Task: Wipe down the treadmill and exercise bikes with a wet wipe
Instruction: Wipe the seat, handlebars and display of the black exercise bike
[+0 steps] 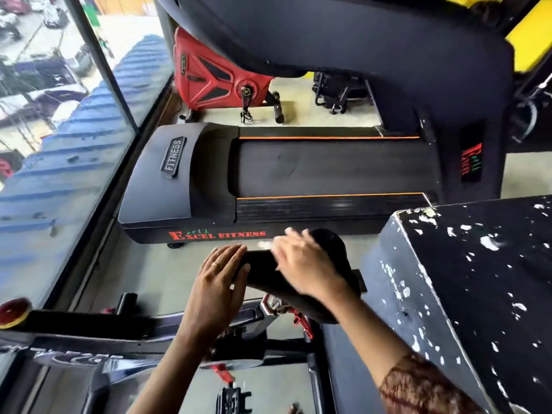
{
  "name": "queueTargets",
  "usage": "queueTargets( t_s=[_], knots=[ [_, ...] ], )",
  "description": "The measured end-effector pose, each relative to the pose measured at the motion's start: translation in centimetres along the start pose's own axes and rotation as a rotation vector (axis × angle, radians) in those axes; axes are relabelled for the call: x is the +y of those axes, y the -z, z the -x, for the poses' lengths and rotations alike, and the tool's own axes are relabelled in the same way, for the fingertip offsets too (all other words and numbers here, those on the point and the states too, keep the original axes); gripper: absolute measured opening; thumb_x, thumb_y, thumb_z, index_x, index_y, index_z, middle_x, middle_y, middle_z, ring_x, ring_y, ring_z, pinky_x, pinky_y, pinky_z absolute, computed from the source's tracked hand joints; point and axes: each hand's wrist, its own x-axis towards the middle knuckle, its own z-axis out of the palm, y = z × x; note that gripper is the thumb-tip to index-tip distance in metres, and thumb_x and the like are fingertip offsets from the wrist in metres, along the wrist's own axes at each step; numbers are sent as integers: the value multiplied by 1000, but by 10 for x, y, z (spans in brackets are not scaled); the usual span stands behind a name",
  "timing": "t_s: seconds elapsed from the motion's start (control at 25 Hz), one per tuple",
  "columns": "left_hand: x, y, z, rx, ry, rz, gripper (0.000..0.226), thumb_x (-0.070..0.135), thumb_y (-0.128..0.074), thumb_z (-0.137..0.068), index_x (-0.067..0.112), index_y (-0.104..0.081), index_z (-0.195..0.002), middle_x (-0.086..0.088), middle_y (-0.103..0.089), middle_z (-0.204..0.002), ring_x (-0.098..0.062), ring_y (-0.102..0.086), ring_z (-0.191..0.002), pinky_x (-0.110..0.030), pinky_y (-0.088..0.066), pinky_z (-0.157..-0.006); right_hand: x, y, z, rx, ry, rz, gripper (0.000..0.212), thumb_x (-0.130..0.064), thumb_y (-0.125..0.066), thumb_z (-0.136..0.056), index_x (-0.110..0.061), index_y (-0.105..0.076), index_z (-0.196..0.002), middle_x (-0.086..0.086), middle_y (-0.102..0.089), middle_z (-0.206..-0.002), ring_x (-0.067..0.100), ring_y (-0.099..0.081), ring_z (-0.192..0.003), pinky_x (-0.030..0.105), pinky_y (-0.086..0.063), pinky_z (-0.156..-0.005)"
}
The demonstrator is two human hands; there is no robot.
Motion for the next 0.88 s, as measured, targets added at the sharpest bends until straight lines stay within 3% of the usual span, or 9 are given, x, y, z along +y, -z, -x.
queueTargets(
  t_s=[0.12, 0.24, 0.28, 0.36, 0.48, 0.56, 0.68, 0.8, 0.88],
  knots=[
    [2, -2, 3, 25, 8, -4, 39, 24, -46, -92, -3, -65, -113, -17, -66, -112, -29, -57, -105, -35, -39, -99, 16, 12, -20, -145, -139, 191, 64, -32, -4, -91, -7, -58, -115, 12, -58, -127, 29, -37, -133, 45, -17, -111],
    [-1, 0, 3, 21, -47, 3, 43, 26, -40, -96, -6, -61, -116, -20, -64, -116, -25, -50, -110, -29, -33, -105, -37, -5, -16, -226, 22, -86, 61, -27, -6, -96, -2, -61, -109, 18, -63, -115, 32, -53, -112, 45, -24, -110],
    [-2, 1, 3, 16, -72, 5, 46, 28, -37, -98, -7, -60, -118, -20, -63, -118, -25, -49, -112, -30, -32, -106, -37, -6, -10, -195, 61, -163, 55, -27, -13, -99, -2, -61, -110, 16, -63, -116, 31, -54, -112, 44, -27, -109],
    [-7, 2, 5, 7, -98, 6, 51, 32, -31, -101, -6, -58, -120, -20, -61, -120, -25, -48, -115, -34, -34, -104, -6, 3, -3, -96, 82, -69, 58, -33, -12, -96, -8, -62, -111, 10, -63, -120, 29, -51, -117, 42, -30, -101],
    [-11, 0, 8, 18, -124, 13, 50, 32, -32, -101, -5, -59, -120, -19, -61, -122, -25, -48, -117, -38, -35, -104, 21, 10, -11, -63, -213, 24, 42, -24, -24, -102, -11, -60, -119, 3, -56, -132, 24, -34, -136, 39, -15, -110],
    [-14, -3, 7, 33, -152, 22, 49, 30, -32, -101, -6, -60, -119, -20, -61, -121, -25, -49, -116, -40, -36, -103, -18, -1, -13, -86, -100, -43, 37, -18, -30, -102, -6, -62, -114, 11, -59, -127, 25, -42, -129, 41, -16, -114],
    [-19, -7, 9, 57, -196, 38, 46, 27, -33, -101, -6, -59, -119, -20, -61, -122, -28, -52, -115, -42, -37, -102, -41, -20, 27, 108, 38, -169, 47, -31, -25, -103, -9, -53, -132, 7, -53, -137, 20, -43, -131, 36, -17, -117],
    [-20, -12, 11, 78, -185, 25, 44, 26, -36, -101, -5, -61, -119, -19, -62, -121, -33, -57, -112, -46, -40, -99, 1, -29, 52, 375, -186, 59, 59, -37, -13, -103, -6, -55, -131, 9, -52, -138, 29, -48, -129, 37, -22, -113],
    [-21, -13, 10, 88, -174, 33, 42, 25, -38, -100, -4, -61, -119, -19, -62, -121, -35, -60, -110, -50, -43, -96, -10, -35, 41, 435, -368, 47, 56, -33, -19, -100, -2, -57, -128, 14, -53, -136, 35, -49, -127, 45, -22, -109]
  ],
)
